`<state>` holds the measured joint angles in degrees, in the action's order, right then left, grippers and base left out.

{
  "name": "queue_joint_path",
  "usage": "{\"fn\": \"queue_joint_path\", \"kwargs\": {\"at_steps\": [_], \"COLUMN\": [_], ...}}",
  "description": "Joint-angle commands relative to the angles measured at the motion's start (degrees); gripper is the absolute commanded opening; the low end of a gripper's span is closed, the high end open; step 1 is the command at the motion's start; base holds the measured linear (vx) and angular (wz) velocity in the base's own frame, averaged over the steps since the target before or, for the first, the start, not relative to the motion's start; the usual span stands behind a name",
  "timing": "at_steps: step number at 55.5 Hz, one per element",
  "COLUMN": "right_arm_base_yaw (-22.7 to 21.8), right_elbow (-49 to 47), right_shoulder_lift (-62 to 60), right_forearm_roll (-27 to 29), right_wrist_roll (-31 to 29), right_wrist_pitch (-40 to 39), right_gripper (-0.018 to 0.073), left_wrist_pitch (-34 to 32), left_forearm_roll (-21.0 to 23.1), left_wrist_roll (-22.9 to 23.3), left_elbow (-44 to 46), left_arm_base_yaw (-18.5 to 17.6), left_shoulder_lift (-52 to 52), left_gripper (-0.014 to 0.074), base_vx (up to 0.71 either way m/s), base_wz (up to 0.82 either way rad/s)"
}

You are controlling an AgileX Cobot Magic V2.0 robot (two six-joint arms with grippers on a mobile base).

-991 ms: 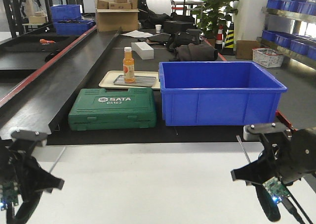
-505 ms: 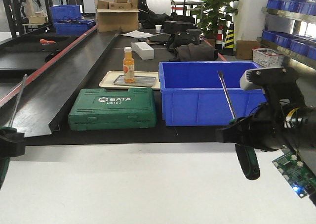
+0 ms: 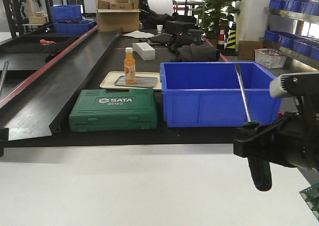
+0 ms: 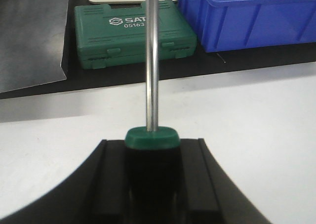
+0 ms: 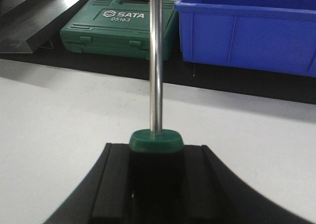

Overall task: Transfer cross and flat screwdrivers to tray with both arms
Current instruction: 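Lift both screwdrivers upright off the table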

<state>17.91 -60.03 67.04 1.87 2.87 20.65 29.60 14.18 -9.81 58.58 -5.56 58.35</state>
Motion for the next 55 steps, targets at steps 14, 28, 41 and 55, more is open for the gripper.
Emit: {"fn": "queue_joint_path", "kwargs": {"at_steps": [14, 28, 41, 55], "right_arm_base_yaw": [-0.37, -0.37, -0.37, -0.37], "right_elbow": [-1.56, -1.56, -1.56, -1.56], "right_shoulder_lift": [-1.81, -1.81, -1.81, -1.81], "right_forearm_roll": [-0.01, -0.01, -0.01, -0.01], "right_wrist_roll": [-0.45, -0.45, -0.45, -0.45], "right_wrist_pitch": [-2.94, -3.02, -3.02, -3.02], "right_gripper": [-0.0008, -0.0008, -0.0008, -0.0008], "left_wrist_pitch": [-4.73, -4.73, -4.73, -4.73], "left_forearm_roll": [1.21, 1.21, 1.21, 1.21], "left_wrist_roll": [0.06, 0.06, 0.06, 0.06], "left_elbow": [1.75, 1.75, 1.75, 1.75], "left_arm_base_yaw": [-0.27, -0.27, -0.27, -0.27], "left_shoulder_lift": [-1.05, -1.05, -1.05, -1.05], "left_gripper": [-0.0003, -0.0003, -0.0003, -0.0003], "base_vx": [0.0, 0.0, 0.0, -0.01], "base_wz": [0.0, 0.0, 0.0, 0.0]}}
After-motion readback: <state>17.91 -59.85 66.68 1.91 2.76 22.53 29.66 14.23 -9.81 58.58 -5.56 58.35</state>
